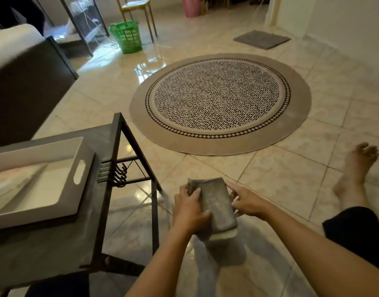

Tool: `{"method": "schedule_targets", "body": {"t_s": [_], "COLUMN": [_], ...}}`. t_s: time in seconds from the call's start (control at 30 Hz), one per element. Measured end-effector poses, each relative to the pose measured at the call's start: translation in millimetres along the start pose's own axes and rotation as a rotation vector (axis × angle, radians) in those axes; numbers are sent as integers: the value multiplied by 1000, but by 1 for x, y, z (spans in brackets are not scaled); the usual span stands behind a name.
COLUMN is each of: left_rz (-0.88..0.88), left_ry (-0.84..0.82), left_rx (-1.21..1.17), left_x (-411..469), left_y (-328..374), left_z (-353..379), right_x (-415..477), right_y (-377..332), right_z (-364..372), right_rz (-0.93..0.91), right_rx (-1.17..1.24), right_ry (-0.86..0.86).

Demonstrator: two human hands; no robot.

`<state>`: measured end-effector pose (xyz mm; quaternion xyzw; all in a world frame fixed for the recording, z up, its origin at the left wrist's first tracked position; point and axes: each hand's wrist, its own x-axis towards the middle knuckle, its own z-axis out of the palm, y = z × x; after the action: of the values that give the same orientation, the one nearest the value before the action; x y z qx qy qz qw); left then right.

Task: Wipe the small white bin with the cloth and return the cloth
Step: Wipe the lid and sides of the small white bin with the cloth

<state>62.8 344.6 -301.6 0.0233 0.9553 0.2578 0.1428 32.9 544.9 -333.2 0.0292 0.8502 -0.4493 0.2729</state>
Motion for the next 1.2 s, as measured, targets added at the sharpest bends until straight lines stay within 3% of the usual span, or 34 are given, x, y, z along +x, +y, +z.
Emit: {"method": "schedule_targets", "body": {"t_s": [0.13, 0.27, 0.37, 0.73, 0.93, 1.07, 1.2], "left_rz": [132, 316, 299, 202, 292, 186, 233], "left_ry": [83, -46, -92, 4, 11, 61, 49], "left_rx": [316, 412, 423, 360, 396, 364, 363], "left_x": [3, 13, 14, 16, 18, 23, 13], "left_y": [-6, -9, -20, -18, -14, -26, -21], "left_z": [11, 32, 43, 50, 51, 50, 56], "right_x": [1, -1, -1, -1, -3, 0, 8], "right_y": [-1, -5, -8, -10, -9, -11, -18], "right_z": [6, 11, 13, 18, 21, 20, 14], "right_rz": [3, -9, 0, -16, 3, 20, 29], "right_rx": [34, 65, 88, 137, 195, 201, 217], "right_ry": [-7, -25, -28, -25, -31, -40, -89]}}
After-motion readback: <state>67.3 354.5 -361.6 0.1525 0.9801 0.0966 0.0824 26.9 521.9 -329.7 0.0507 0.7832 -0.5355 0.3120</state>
